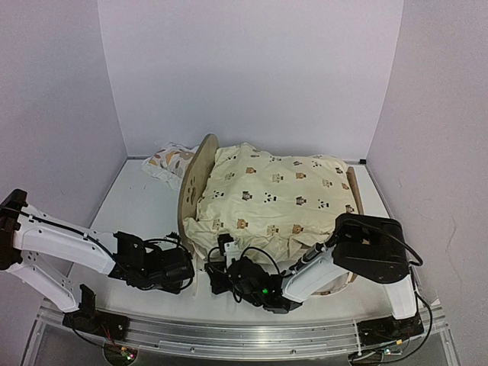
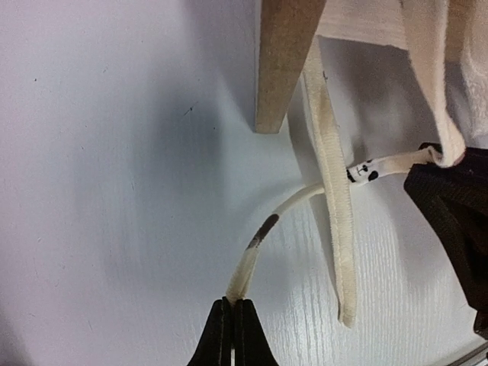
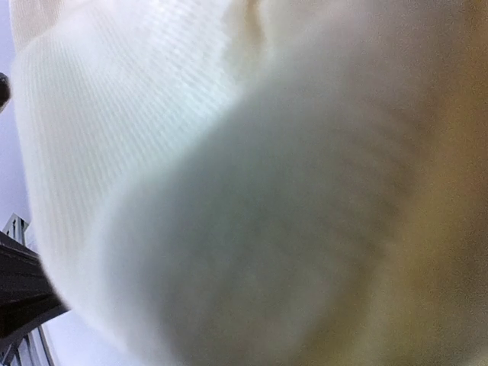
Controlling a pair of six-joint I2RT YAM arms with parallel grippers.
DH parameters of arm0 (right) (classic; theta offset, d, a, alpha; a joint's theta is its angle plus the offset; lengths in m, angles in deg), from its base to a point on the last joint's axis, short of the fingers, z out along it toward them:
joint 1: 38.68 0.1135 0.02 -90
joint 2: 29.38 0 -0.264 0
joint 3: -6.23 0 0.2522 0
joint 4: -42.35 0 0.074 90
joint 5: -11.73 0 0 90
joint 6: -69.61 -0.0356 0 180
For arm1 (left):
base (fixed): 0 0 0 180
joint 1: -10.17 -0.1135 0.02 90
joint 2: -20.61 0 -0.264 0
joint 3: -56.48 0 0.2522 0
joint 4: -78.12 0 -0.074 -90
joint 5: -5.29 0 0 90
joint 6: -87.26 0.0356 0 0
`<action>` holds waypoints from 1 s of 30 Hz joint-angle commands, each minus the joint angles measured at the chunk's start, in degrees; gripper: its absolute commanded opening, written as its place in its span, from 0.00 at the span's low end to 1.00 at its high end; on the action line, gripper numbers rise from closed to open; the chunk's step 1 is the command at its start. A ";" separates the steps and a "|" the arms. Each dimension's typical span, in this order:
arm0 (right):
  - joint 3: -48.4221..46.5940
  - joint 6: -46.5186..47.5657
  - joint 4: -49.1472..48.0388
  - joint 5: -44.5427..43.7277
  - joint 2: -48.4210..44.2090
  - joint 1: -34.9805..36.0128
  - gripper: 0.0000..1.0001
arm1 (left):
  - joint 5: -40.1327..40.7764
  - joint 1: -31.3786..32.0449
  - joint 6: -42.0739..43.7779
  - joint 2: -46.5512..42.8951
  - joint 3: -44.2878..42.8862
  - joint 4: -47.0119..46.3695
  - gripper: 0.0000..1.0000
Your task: Set up the pet bed
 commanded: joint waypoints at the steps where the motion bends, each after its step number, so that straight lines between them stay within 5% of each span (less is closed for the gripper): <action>1: -3.05 3.10 -2.15 0.60 2.05 -0.03 0.06 | 4.66 -0.21 1.31 -1.61 -0.42 -2.99 0.00; 4: -3.81 4.74 -2.71 0.88 2.51 -0.05 0.00 | 4.58 -0.28 3.38 -3.20 0.43 -6.66 0.00; 18: -2.21 8.65 -6.61 7.06 1.20 0.00 0.00 | 4.70 -1.25 11.83 -11.31 7.52 -25.31 0.00; 30: -1.59 9.15 -9.89 11.28 1.26 -0.05 0.00 | -7.26 -8.64 20.41 -16.75 20.30 -48.64 0.00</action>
